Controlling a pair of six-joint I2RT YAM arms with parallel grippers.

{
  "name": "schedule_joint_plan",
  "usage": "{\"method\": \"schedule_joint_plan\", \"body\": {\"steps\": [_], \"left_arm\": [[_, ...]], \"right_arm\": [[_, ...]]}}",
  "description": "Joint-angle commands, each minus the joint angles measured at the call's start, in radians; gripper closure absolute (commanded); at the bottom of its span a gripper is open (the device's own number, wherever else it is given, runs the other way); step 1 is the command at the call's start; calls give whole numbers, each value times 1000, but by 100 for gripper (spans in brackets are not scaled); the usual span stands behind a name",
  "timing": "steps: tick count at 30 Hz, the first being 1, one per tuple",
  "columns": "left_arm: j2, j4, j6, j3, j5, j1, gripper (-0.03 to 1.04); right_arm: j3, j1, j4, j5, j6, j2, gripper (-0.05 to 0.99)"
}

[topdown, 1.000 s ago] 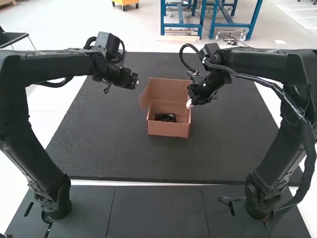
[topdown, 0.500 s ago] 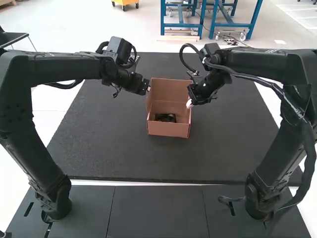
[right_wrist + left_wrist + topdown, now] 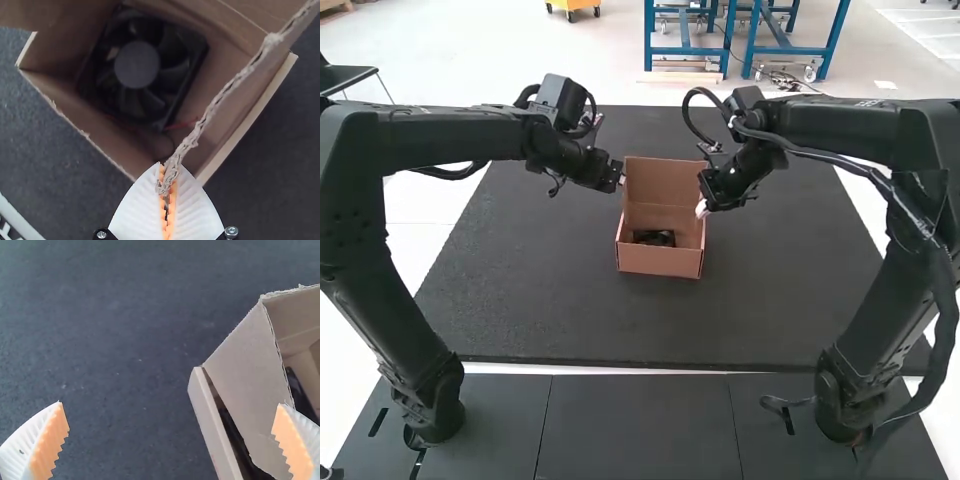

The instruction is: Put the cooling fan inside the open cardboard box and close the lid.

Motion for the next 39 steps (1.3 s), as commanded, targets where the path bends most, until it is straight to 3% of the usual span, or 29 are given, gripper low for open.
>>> {"method": "schedule_joint_plan", "body": {"steps": [1, 8, 22, 23, 26, 27, 29, 33, 35, 39], "left_arm": [[-13, 3, 5, 22, 20, -8, 4], [-16, -17, 9, 22, 19, -10, 4], [-34, -154, 38, 14, 11, 4, 4], [-36, -164, 38, 13, -8, 15, 4], [-36, -174, 38, 2, -43, 56, 4], [-36, -174, 38, -1, -57, 70, 4], [-36, -167, 37, -3, -84, 95, 4], [-36, -131, 34, 0, -132, 130, 4], [-36, -89, 31, 4, -135, 141, 4], [-36, -14, 31, 25, -133, 137, 4]], "right_arm": [[-8, 5, 5, -14, 0, -28, 95], [-34, 9, -7, -14, -18, -28, 95], [-65, 12, -15, -1, -23, -31, 95], [-61, 9, -10, 0, -6, -31, 91], [-54, 8, -4, 19, 0, -31, 61], [-52, 8, -4, 20, 3, -31, 60], [-49, 8, -1, 37, 14, -31, 46], [-37, 8, -2, 43, 14, -34, 33], [-17, 8, -5, 42, 12, -37, 26], [27, 6, -62, 35, 9, -71, 21]]}}
